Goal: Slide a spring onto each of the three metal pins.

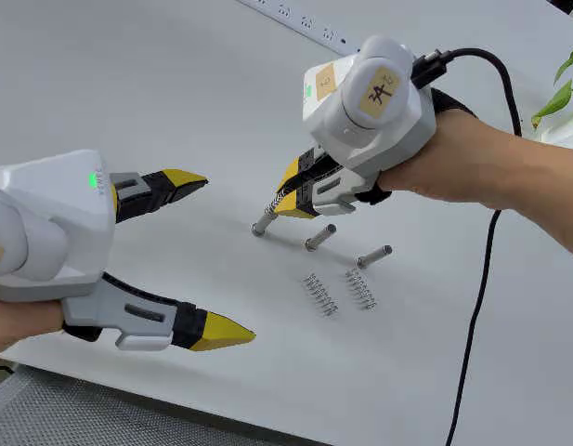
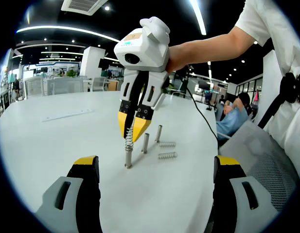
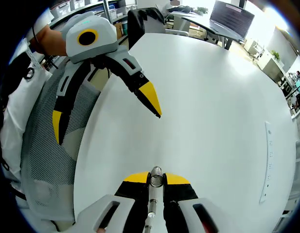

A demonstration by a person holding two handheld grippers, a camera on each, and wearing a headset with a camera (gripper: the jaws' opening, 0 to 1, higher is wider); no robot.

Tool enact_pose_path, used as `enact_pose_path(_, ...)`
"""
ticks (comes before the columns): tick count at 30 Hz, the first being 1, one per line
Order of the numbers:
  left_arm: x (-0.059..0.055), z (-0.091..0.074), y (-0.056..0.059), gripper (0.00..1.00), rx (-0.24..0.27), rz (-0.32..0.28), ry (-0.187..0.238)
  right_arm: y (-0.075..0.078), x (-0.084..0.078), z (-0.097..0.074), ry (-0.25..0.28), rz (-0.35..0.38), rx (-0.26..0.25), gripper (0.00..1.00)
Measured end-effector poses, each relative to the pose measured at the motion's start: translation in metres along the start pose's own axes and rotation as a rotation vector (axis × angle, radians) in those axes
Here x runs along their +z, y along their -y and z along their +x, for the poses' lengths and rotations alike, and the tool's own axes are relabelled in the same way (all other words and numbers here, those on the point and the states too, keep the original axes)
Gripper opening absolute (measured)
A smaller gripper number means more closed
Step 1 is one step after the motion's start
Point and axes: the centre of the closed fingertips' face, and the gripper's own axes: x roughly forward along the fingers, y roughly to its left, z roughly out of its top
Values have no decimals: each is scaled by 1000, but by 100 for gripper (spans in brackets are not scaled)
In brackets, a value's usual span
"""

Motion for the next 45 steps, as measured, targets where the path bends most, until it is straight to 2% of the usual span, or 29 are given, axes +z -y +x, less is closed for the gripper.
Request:
enact_pose_path(19,-3,1,1,96,-7,-8,-3,2,-7,19,-13,-4,12,6)
enact_pose_path(45,-5,-3,2,94,-4,-21,-1,-10,-4,36,-32,-2,10,7)
